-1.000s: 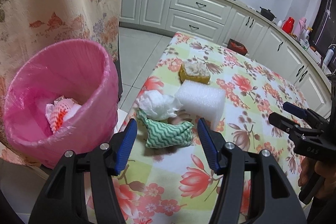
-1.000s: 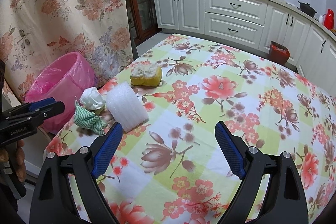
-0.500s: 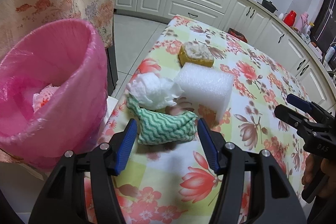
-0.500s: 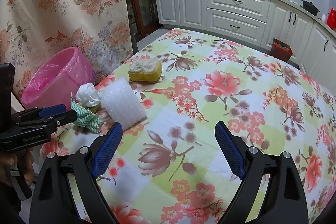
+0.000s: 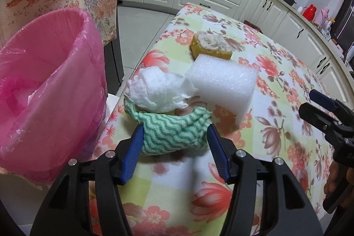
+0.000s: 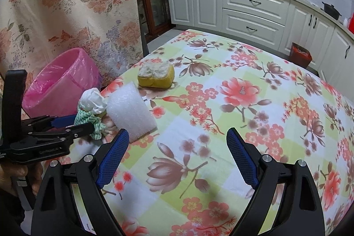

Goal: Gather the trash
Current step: 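Grasp the green zigzag cloth with the left tool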

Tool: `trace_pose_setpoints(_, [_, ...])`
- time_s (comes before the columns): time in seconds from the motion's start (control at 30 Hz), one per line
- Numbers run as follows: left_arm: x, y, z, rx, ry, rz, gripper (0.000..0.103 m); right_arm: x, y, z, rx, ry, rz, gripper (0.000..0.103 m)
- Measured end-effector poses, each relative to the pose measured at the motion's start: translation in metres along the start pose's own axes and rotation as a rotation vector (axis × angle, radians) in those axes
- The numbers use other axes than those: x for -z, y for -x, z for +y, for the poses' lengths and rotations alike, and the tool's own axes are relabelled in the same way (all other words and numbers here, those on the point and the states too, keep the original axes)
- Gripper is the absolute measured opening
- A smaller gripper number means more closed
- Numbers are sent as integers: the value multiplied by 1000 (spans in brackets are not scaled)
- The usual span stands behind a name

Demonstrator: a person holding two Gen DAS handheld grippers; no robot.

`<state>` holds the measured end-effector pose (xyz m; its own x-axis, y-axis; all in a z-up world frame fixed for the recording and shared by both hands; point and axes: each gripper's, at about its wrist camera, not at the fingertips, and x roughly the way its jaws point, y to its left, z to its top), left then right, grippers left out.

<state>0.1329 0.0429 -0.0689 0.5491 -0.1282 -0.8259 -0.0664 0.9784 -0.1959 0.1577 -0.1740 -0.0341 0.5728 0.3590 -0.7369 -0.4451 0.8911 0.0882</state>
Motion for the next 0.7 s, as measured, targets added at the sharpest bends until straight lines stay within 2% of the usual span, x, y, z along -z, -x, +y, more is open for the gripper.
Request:
trace_pose_setpoints(0.1, [0,0,1,5,-4,5,42,-2,-2,6,-10,17,0,85])
trace_pose_setpoints(0.2, [1,1,0,16,-17,8,39,-6,-5,12,-18,32,0,85])
trace_pose_setpoints(0.7, [1,39,8,25,-27,-47,38,-22,-22,45,-47,121,1,85])
